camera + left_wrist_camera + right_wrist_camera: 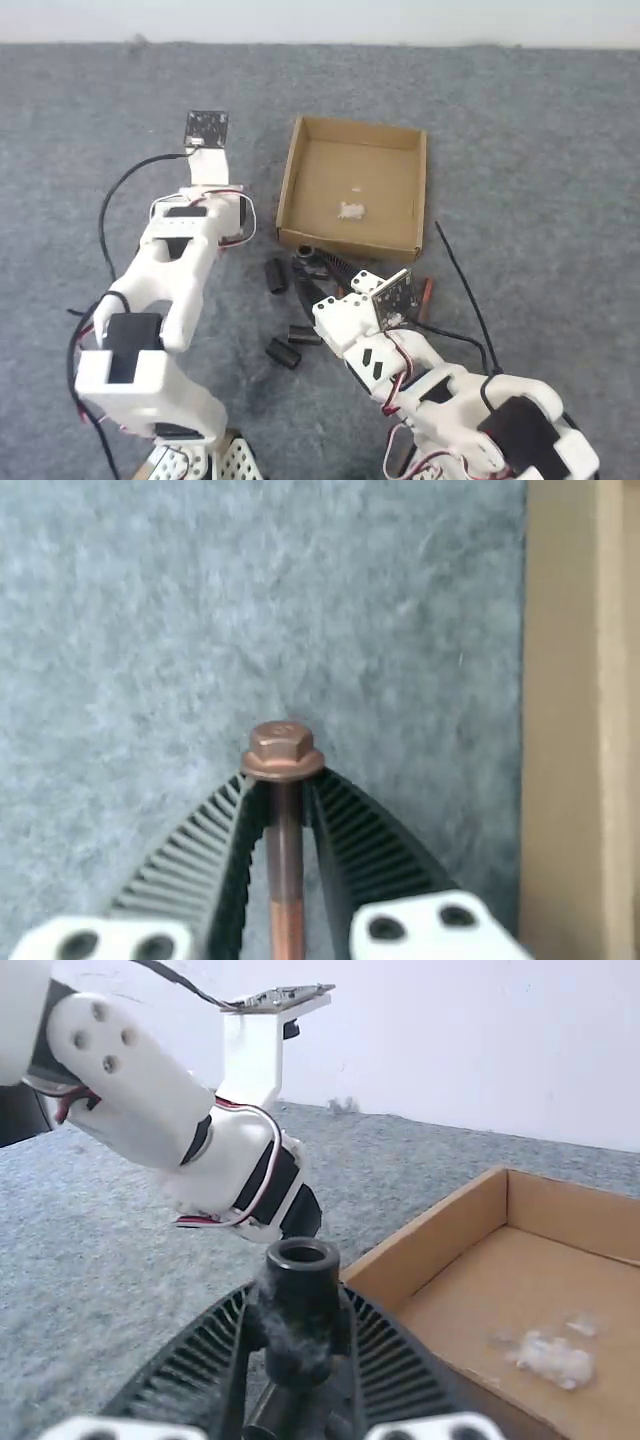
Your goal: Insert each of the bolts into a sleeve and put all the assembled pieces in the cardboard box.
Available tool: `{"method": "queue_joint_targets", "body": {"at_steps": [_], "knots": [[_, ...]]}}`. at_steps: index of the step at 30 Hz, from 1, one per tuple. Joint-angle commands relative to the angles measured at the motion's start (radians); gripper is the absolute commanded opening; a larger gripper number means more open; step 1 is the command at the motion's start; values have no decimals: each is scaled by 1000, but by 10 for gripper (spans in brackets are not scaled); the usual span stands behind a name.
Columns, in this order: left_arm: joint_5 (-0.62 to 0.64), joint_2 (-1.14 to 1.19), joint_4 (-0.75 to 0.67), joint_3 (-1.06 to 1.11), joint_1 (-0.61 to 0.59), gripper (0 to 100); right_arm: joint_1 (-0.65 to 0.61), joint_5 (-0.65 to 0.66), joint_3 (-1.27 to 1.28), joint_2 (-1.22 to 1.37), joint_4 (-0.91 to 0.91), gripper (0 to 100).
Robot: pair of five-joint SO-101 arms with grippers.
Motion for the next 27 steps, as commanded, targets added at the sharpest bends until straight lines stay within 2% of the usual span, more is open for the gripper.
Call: {"method": "queue_joint_targets", "body": {"at_steps": [1,7,20,27], "knots": [[-8,-75,-60,-12,14,11,-5,-14,18,-41,2,6],[-6,-160,-54,-5,15,11,-5,-14,18,-41,2,6],[2,-500,-54,151,163,11,-5,-14,18,-41,2,6],[193,-770,-58,286,219,11,-5,-14,18,-41,4,6]]}}
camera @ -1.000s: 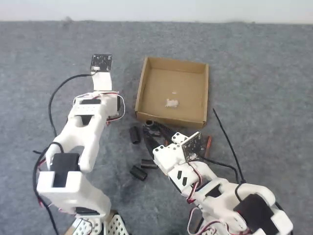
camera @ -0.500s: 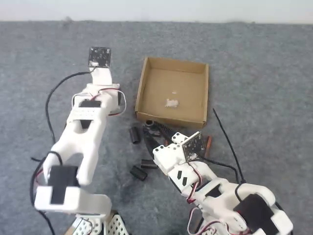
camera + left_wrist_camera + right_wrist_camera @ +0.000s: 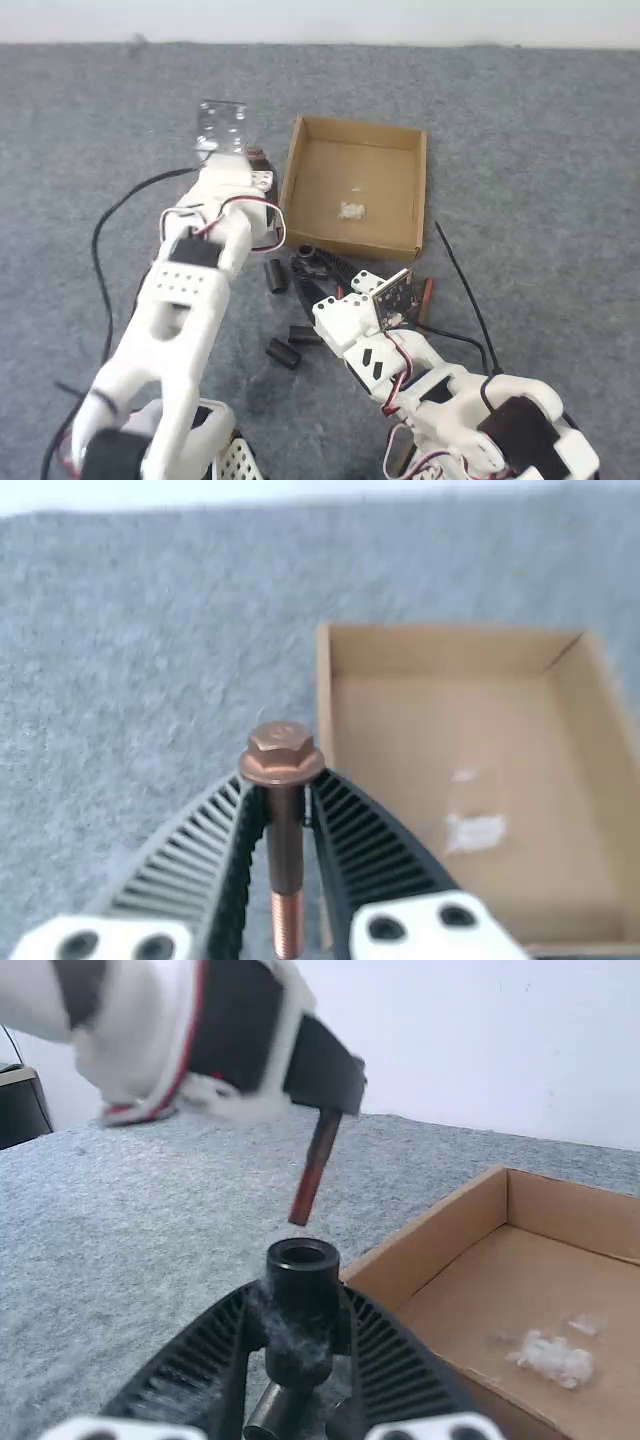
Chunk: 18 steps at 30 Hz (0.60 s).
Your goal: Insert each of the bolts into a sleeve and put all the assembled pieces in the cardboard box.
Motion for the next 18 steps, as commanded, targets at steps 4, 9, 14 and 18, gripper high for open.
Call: {"method": "queue_joint_targets", "body": {"at_steps": [4,9,14,18], "knots": [[84,-224,-25,62,75,11,-8,-9,18,-41,4,6],[87,-278,-25,88,121,11,-10,-9,18,-41,5,6],[87,-394,-25,120,150,11,-10,-9,18,-41,5,6],[84,-483,-26,163,150,11,-10,-9,8,-41,61,6]]}}
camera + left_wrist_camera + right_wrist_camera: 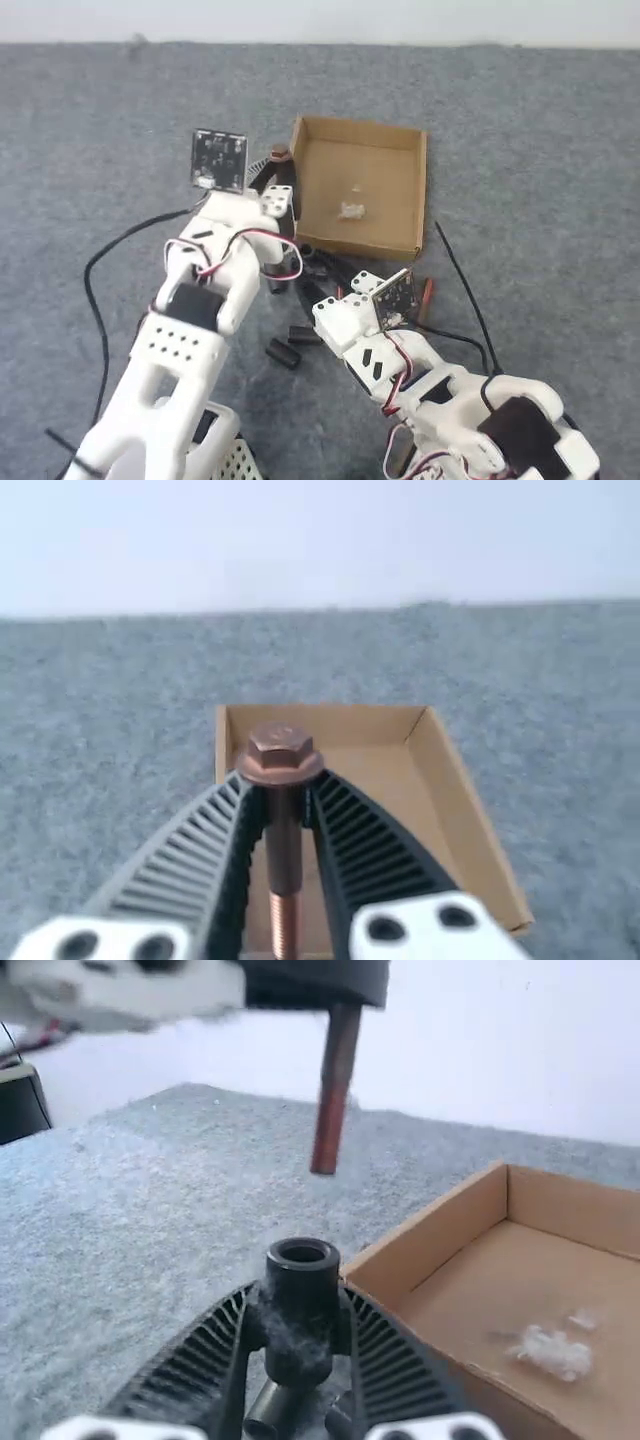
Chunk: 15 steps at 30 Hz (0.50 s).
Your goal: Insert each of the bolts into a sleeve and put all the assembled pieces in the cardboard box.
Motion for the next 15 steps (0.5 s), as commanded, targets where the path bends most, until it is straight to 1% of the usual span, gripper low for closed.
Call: {"method": "queue_joint_targets", "body": {"at_steps": [1,5,11,13,15], "knots": [[3,-123,-26,22,8,11,-10,-9,0,-41,45,6],[3,-157,-26,59,14,11,-12,-9,-9,-41,64,6],[2,-161,-35,114,71,11,-12,-12,-12,-41,64,6],[2,-161,-91,142,68,11,-19,-14,-12,-41,62,6],[2,-161,-176,185,63,11,-38,-14,-11,-41,64,6]]}}
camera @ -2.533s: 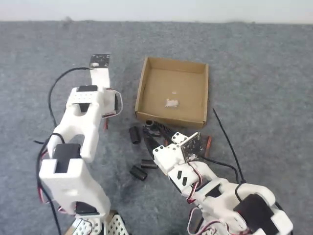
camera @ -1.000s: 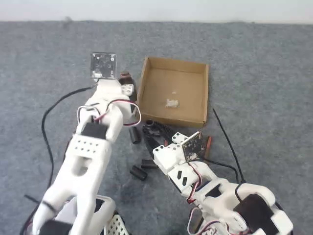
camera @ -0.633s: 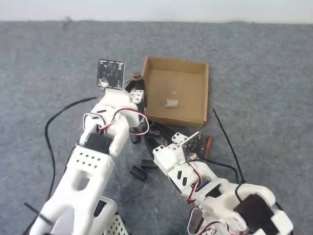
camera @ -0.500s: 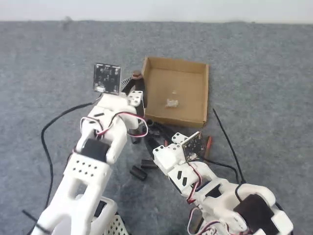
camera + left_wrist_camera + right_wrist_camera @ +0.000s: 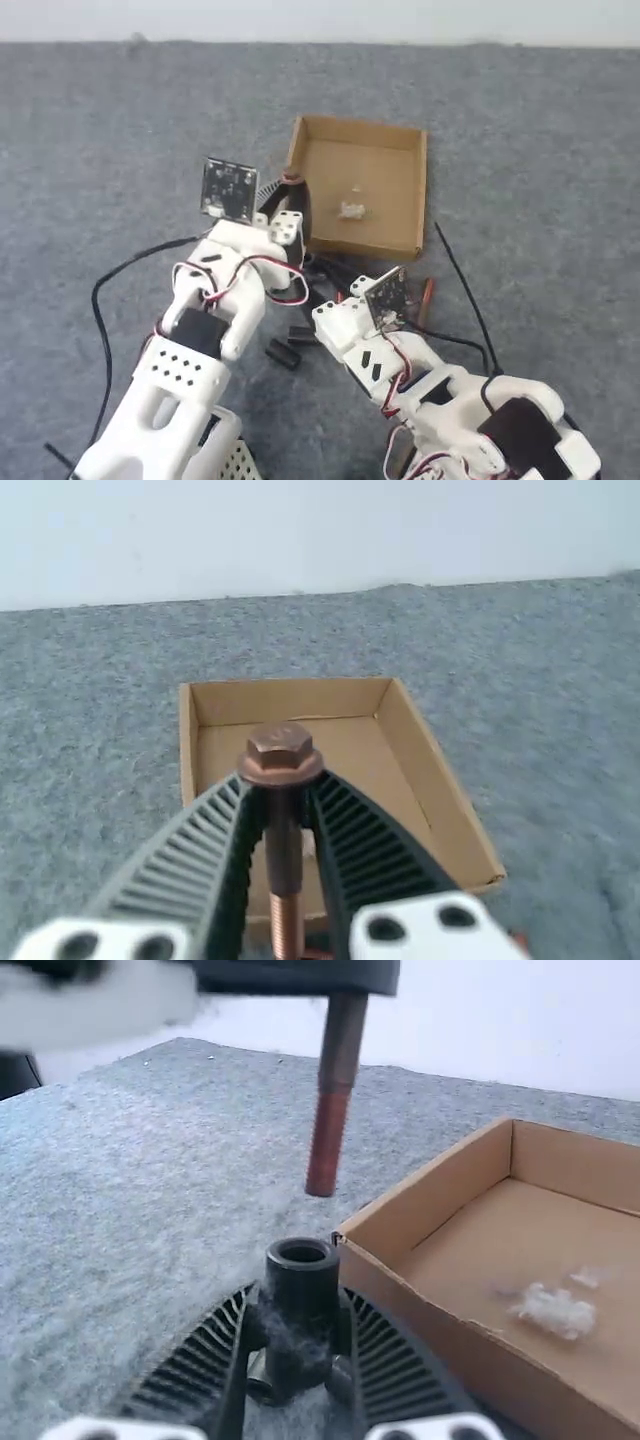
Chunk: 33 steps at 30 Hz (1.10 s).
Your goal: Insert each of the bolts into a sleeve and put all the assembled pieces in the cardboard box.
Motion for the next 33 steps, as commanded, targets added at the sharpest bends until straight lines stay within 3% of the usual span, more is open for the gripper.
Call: {"method": "queue_joint_targets", "body": {"at_steps": [1,6,22,28,33], "knots": [[2,-38,-181,58,-8,11,-38,-14,-11,-41,1,6],[6,-38,-331,148,-35,11,-53,-11,-11,-41,1,6],[11,-52,-327,145,-48,11,-48,-9,-17,-41,1,6],[123,-195,-69,74,-46,11,-36,-9,-28,-35,2,6],[129,-233,-26,82,-46,11,-36,-8,-60,35,-5,6]]}}
